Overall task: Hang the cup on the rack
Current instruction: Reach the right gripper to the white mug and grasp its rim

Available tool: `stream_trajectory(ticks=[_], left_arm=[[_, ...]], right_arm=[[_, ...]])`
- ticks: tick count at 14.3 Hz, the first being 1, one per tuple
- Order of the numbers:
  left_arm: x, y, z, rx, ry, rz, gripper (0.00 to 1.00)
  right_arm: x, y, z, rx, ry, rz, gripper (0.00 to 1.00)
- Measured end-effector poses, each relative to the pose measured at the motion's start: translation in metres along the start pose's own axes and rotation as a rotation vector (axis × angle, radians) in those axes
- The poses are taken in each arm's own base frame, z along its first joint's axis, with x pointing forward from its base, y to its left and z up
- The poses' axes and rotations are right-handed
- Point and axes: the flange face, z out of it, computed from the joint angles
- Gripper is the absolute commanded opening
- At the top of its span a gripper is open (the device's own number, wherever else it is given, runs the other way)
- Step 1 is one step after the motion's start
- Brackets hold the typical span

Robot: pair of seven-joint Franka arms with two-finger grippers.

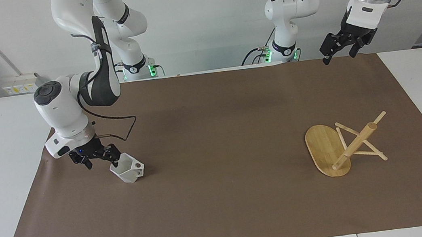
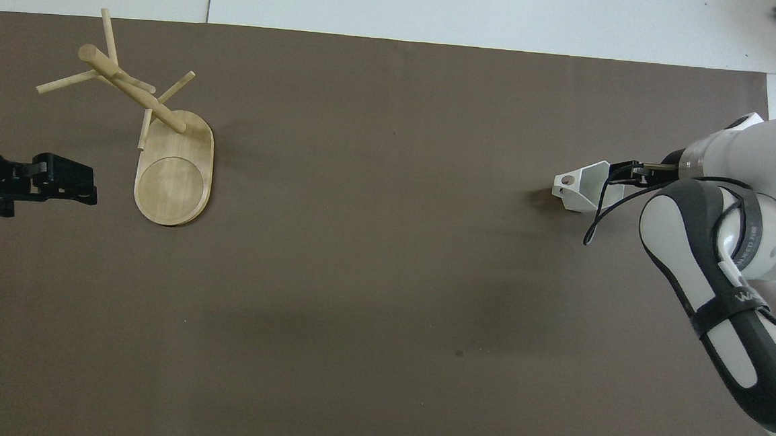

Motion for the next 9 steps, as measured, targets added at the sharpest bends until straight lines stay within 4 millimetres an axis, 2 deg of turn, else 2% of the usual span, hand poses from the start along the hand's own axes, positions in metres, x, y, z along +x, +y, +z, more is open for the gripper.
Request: stream_trajectory(ticks=[9], left_arm=[[-0.0071, 0.0008, 0.0025, 0.010, -0.023, -0.006, 1.00]], right_arm=[[-0.0014, -0.0002, 0.0021, 0.011, -0.006, 0.129, 1.00]])
